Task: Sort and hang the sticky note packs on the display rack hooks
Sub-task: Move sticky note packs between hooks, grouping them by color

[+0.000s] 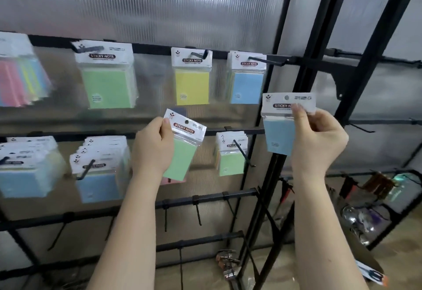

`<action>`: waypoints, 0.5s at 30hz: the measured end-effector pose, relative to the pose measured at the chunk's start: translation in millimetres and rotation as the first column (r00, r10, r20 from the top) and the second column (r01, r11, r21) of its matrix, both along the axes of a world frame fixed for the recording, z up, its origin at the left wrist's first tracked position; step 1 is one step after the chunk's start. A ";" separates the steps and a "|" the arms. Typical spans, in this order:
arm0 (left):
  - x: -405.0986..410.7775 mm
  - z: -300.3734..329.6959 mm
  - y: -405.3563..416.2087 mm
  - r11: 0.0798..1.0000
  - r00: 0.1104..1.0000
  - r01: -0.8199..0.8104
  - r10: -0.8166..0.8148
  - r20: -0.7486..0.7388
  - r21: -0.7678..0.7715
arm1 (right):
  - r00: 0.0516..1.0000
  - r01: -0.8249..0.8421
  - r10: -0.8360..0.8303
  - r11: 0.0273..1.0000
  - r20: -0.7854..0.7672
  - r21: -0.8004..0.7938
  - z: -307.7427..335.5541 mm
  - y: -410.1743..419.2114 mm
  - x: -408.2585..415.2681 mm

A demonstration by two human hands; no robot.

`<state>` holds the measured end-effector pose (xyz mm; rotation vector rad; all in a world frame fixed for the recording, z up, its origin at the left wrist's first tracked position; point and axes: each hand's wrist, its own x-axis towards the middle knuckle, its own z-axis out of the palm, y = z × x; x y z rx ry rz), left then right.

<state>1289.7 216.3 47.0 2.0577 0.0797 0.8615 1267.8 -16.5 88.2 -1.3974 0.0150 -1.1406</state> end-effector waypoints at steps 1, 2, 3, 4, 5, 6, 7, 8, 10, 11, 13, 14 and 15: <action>-1.1 -0.7 -8.1 1.000 1.000 -0.025 0.025 0.002 -0.012 | 0.999 -0.033 0.033 0.999 0.006 -0.014 3.7 -6.6 2.5; -2.4 -1.1 -14.0 0.999 0.999 -0.044 0.044 0.002 -0.019 | 0.998 -0.066 0.066 0.998 0.012 -0.020 7.2 -10.6 4.9; -3.8 -1.5 -20.9 0.998 0.998 -0.062 0.062 -0.002 -0.028 | 0.995 -0.099 0.099 0.995 0.016 -0.023 11.1 -14.8 7.7; -5.2 -2.0 -28.1 0.996 0.997 -0.077 0.076 -0.009 -0.035 | 0.991 -0.130 0.131 0.991 0.020 -0.026 15.6 -18.3 10.4; -6.3 -2.1 -34.4 0.996 0.996 -0.085 0.085 -0.015 -0.040 | 0.987 -0.157 0.157 0.987 0.024 -0.029 20.0 -21.2 13.4; -7.1 -2.1 -39.6 0.995 0.996 -0.090 0.089 -0.021 -0.044 | 0.983 -0.180 0.181 0.983 0.029 -0.029 24.4 -23.5 16.7; -7.8 -1.7 -43.7 0.995 0.996 -0.092 0.091 -0.026 -0.046 | 0.978 -0.203 0.204 0.979 0.037 -0.024 28.7 -24.8 19.8; -8.5 -1.1 -46.7 0.994 0.995 -0.095 0.094 -0.028 -0.046 | 0.974 -0.223 0.223 0.975 0.041 -0.014 32.4 -25.5 22.8; -10.0 1.5 -50.2 0.993 0.994 -0.111 0.110 -0.023 -0.038 | 0.966 -0.256 0.256 0.967 0.040 0.008 39.6 -24.9 27.8; -10.9 3.7 -51.1 0.992 0.993 -0.121 0.121 -0.019 -0.033 | 0.961 -0.275 0.274 0.961 0.041 0.021 43.0 -23.7 30.0; -12.2 8.0 -51.7 0.990 0.991 -0.135 0.135 -0.005 -0.031 | 0.951 -0.307 0.305 0.951 0.051 0.044 49.8 -20.2 34.5; -12.0 10.0 -51.1 0.990 0.990 -0.139 0.139 0.003 -0.033 | 0.947 -0.318 0.315 0.946 0.057 0.055 52.8 -18.3 37.0; -11.6 12.0 -50.2 0.989 0.990 -0.141 0.141 0.007 -0.034 | 0.944 -0.327 0.324 0.942 0.058 0.069 55.0 -16.7 39.8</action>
